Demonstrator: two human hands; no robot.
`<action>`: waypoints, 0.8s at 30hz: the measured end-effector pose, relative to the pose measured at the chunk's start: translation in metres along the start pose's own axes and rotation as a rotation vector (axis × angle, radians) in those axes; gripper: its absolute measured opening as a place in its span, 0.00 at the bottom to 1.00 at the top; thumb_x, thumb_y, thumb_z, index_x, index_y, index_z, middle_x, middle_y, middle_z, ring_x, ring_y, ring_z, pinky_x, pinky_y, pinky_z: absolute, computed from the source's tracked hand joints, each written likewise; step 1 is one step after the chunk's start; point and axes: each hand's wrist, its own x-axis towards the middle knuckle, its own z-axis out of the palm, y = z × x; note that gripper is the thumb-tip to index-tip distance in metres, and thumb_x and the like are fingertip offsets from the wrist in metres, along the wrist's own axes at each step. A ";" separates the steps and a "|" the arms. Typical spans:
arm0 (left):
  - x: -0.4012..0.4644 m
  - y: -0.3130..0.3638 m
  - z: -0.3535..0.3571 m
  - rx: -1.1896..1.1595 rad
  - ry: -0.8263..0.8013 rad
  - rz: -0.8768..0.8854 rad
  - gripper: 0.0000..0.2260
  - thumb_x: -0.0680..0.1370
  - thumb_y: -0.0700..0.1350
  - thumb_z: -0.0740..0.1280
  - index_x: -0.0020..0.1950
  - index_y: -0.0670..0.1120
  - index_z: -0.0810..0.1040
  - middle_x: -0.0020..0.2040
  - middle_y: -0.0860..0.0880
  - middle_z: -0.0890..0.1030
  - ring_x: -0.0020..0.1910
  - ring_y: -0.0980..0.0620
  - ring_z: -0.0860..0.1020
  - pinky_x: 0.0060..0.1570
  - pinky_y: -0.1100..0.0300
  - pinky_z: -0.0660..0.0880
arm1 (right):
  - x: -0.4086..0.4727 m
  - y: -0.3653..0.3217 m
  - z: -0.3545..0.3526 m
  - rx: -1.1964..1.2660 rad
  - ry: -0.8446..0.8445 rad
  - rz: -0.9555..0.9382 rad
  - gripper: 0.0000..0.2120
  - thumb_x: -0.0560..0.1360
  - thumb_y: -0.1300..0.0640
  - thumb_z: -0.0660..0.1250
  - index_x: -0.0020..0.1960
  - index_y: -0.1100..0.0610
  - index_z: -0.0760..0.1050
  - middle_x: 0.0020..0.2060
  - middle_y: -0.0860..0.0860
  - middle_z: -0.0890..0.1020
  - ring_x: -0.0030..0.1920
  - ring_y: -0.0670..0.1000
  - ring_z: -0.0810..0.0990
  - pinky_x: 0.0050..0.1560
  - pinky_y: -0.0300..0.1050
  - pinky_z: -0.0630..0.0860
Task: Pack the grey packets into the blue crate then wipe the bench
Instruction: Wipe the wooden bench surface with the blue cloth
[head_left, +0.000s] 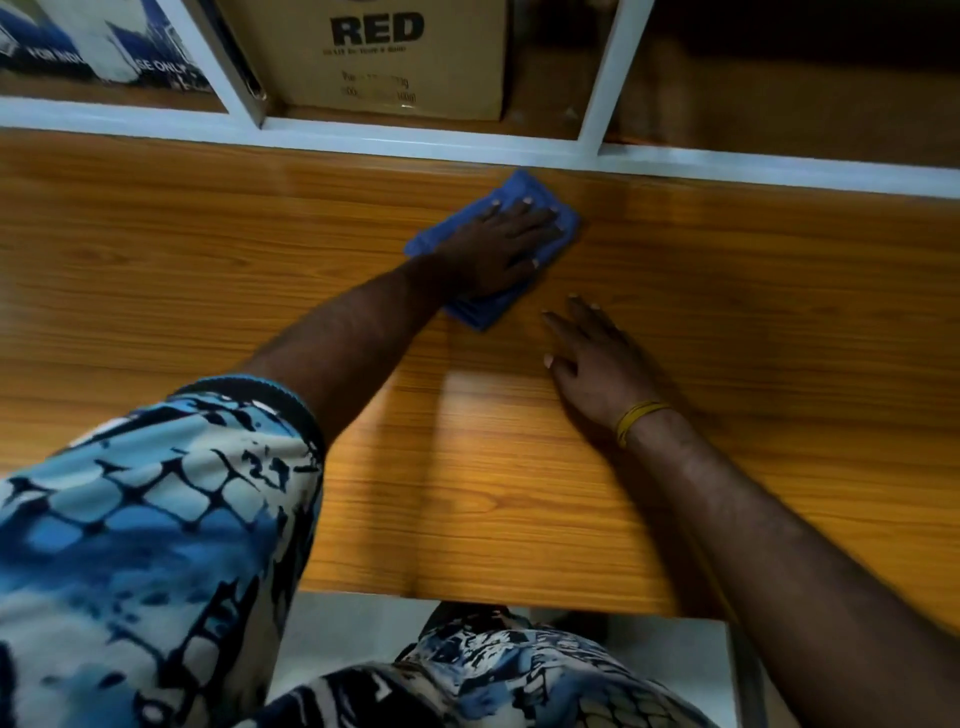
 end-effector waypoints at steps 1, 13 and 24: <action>-0.006 0.007 -0.002 0.007 0.002 0.044 0.25 0.84 0.51 0.57 0.80 0.48 0.59 0.80 0.44 0.57 0.79 0.39 0.53 0.74 0.39 0.49 | -0.005 0.002 0.001 -0.005 0.000 0.007 0.28 0.81 0.46 0.57 0.79 0.41 0.53 0.80 0.46 0.47 0.80 0.52 0.45 0.78 0.54 0.48; -0.101 0.103 0.031 0.014 0.000 0.133 0.25 0.83 0.56 0.50 0.80 0.51 0.59 0.80 0.47 0.58 0.80 0.43 0.53 0.76 0.39 0.53 | -0.075 0.039 0.010 -0.061 0.008 -0.013 0.29 0.80 0.45 0.58 0.79 0.45 0.54 0.80 0.48 0.48 0.79 0.54 0.49 0.78 0.54 0.53; -0.162 0.243 0.064 -0.084 0.073 -0.211 0.27 0.83 0.59 0.45 0.81 0.53 0.53 0.81 0.53 0.51 0.80 0.49 0.45 0.77 0.48 0.41 | -0.134 0.077 0.024 -0.069 0.072 -0.087 0.28 0.80 0.46 0.59 0.78 0.47 0.57 0.79 0.53 0.54 0.78 0.58 0.53 0.76 0.55 0.56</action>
